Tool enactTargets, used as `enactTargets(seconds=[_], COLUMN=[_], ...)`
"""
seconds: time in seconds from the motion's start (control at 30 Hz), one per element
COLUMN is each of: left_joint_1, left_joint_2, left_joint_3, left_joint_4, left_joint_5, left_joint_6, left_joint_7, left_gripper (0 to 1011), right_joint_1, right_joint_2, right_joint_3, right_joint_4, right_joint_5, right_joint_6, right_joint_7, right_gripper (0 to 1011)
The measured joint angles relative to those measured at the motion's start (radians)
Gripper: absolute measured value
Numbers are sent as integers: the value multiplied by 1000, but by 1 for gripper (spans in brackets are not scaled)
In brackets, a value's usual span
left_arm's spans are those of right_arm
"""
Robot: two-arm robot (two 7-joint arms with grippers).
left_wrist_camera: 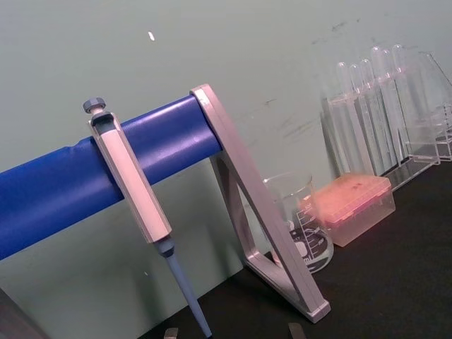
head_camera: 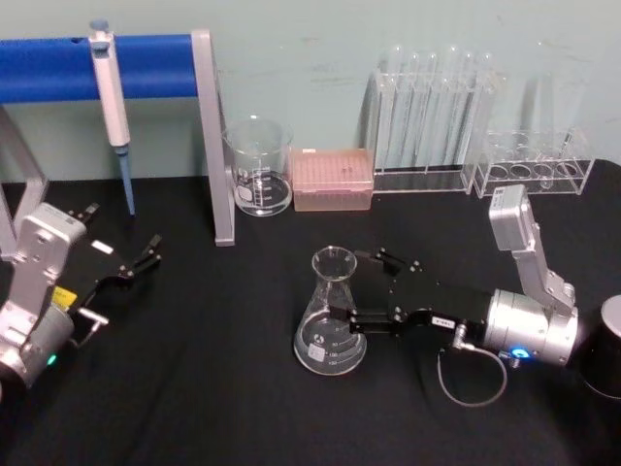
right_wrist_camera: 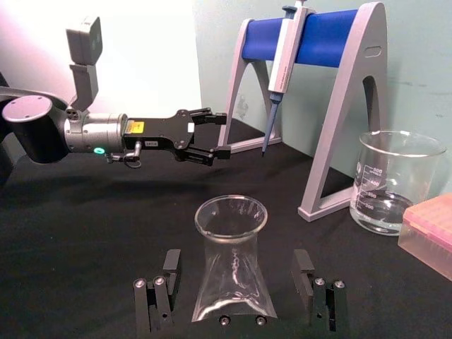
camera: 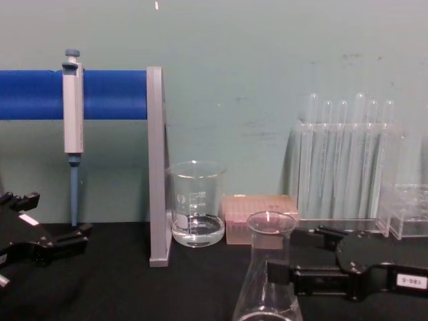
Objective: Grasp the erlenmeyer flask with one hand, shake it three times, then place it back.
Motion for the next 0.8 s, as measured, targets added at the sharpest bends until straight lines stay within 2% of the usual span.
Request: enactTargets(seconds=[0.23,0.8], left_joint_1=[0,0], left_joint_2=[0,0], left_joint_3=[0,0], left_joint_4=[0,0], left_joint_5=[0,0], left_joint_6=[0,0], left_joint_7=[0,0], left_gripper=[1001,1001], right_joint_1=[21,39], right_joint_2=[-16,-26], right_joint_3=[-12,-33], right_joint_4=[19,30], right_joint_5=[0,-19], right_joint_6=[1,-11], right_joint_7=[-1,3], right_gripper=[1000,1000])
